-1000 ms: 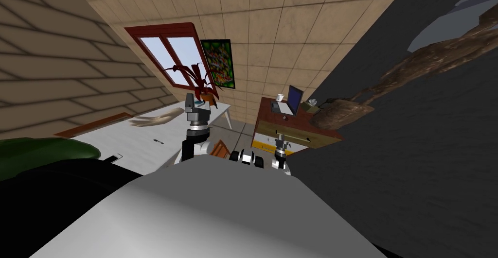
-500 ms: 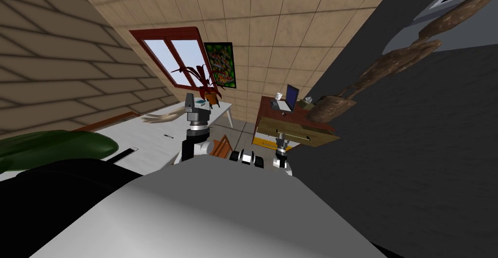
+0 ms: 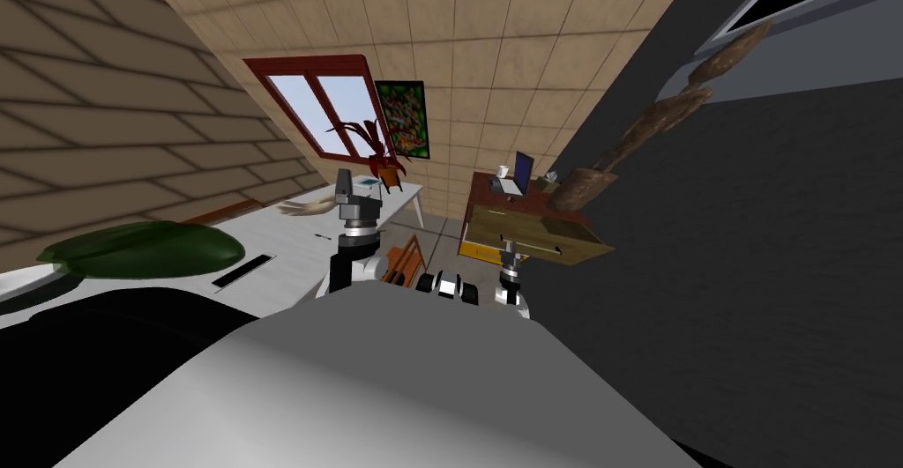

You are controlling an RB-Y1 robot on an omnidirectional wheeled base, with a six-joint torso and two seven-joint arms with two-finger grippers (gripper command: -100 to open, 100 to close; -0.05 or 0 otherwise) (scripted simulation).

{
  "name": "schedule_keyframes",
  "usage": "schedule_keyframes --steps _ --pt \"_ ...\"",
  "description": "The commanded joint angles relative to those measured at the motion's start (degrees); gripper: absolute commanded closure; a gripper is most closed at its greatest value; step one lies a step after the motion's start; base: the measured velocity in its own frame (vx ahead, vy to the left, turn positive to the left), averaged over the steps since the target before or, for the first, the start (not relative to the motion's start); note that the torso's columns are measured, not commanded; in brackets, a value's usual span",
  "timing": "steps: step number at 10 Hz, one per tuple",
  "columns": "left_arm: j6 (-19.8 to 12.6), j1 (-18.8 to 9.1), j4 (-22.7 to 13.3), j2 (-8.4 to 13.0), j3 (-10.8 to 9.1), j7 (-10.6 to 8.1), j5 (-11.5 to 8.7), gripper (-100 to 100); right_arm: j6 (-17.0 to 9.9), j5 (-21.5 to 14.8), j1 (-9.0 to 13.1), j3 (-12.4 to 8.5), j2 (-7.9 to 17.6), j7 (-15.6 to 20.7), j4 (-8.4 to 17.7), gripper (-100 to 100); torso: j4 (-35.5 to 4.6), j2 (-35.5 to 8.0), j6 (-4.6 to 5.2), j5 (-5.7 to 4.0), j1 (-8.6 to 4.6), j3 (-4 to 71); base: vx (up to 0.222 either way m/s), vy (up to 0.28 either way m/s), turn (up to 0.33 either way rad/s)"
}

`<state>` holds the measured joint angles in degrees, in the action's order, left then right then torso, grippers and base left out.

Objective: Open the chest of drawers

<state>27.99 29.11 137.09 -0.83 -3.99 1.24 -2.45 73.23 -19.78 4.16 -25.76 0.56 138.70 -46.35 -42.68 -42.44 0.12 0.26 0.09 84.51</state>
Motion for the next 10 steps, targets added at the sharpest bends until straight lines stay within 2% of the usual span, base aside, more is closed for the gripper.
schedule_keyframes --steps 1,3,4,10 --pt "0.0 0.0 0.0 0.0 0.0 0.0 0.0 0 0.26 0.12 0.21 0.18 0.26 -0.32 -0.72 100 0.11 -0.11 -0.03 -0.05 0.1 -0.03 -0.229 0.015 -0.049" --pt "0.0 -0.01 0.0 0.0 0.0 0.0 0.0 0 0.46 0.22 0.38 0.32 0.46 -0.57 -1.29 100 0.03 -0.33 0.0 -0.07 -0.01 -0.19 -0.208 0.008 -0.025" --pt "0.0 -0.01 0.0 0.0 0.0 0.0 0.0 0 -2.31 -0.03 1.4 0.48 1.09 -1.41 -1.41 -100 -0.09 -0.32 0.05 0.02 -0.04 -0.16 -0.125 0.016 -0.034" --pt "0.01 0.01 0.01 0.0 0.0 0.0 0.0 0 -9.53 -0.08 5.88 0.6 4.01 -4.6 -4.01 -100 0.35 0.11 -0.12 -0.25 -0.13 0.05 -0.05 0.044 -0.033"
